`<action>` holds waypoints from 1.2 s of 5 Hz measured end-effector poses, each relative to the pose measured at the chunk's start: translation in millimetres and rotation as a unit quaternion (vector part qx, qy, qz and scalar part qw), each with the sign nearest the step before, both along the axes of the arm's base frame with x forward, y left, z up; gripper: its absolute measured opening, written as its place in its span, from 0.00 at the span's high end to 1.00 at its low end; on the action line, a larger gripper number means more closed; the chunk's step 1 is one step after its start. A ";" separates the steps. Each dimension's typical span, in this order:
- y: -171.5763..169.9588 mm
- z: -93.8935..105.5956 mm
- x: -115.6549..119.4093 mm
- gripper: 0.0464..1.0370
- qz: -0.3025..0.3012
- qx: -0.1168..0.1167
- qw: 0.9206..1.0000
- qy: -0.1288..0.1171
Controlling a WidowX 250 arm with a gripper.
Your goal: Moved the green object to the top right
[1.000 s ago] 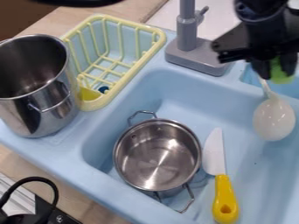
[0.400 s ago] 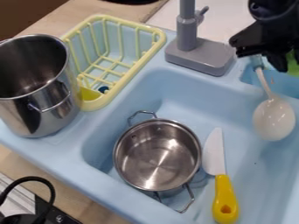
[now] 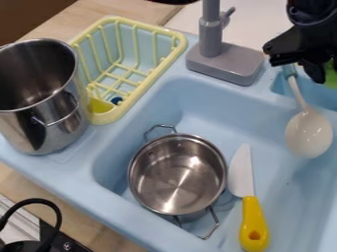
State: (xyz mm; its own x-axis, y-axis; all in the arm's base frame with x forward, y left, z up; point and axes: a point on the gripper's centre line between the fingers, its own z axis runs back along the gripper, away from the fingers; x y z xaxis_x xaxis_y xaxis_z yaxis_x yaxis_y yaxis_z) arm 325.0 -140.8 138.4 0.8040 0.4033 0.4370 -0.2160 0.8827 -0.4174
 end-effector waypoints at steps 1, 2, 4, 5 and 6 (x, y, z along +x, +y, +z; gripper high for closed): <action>-2.6 -2.4 -2.2 0.83 -0.004 0.008 1.000 0.009; -7.0 -4.2 -1.1 0.78 -0.012 0.008 1.000 0.012; -9.0 -4.8 0.2 0.27 -0.017 0.016 1.000 0.020; -8.0 -5.7 -0.4 0.05 -0.012 0.016 1.000 0.023; -5.7 -5.4 0.2 0.04 -0.010 0.021 0.999 0.022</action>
State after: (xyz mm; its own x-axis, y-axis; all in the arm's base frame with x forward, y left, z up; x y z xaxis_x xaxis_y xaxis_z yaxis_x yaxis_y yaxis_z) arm 325.2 -146.5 133.0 0.8301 0.3690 0.4182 -0.2152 0.9037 -0.3702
